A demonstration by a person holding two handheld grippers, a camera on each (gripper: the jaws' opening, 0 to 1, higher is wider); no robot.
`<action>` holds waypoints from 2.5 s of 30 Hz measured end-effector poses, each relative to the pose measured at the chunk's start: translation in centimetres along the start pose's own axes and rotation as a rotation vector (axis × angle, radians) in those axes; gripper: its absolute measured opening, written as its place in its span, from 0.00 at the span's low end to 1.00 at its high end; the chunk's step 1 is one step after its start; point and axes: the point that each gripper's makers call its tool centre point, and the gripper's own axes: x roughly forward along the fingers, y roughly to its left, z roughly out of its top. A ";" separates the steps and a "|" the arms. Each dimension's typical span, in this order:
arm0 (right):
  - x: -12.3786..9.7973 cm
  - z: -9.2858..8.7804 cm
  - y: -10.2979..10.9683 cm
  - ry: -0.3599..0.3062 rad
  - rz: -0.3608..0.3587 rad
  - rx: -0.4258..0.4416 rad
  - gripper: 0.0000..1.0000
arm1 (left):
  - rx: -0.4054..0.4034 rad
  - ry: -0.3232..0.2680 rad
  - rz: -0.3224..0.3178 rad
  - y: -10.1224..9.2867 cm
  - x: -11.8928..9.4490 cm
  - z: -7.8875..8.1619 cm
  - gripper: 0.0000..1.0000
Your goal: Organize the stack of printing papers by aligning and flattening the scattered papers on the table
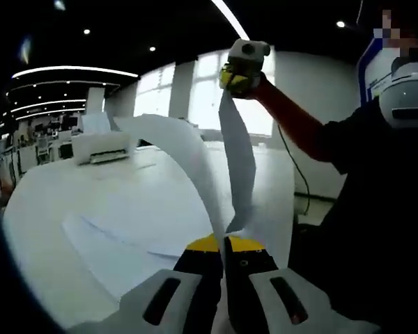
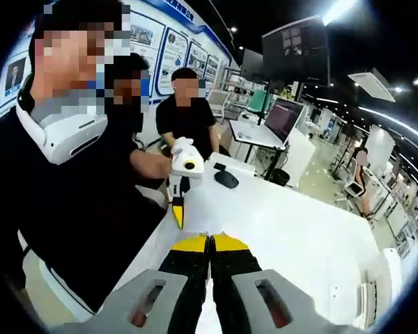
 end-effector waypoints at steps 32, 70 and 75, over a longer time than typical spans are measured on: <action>4.5 -0.2 -1.3 -0.017 -0.028 0.025 0.00 | -0.102 -0.097 -0.027 0.5 0.0 1.2 0.06; 6.5 -1.3 -0.9 0.054 -0.001 0.057 0.00 | -0.079 -0.151 -0.035 0.4 -1.1 2.2 0.06; 7.1 -1.8 -1.0 0.062 0.004 0.079 0.00 | -0.197 -0.276 -0.029 1.4 -1.8 3.7 0.06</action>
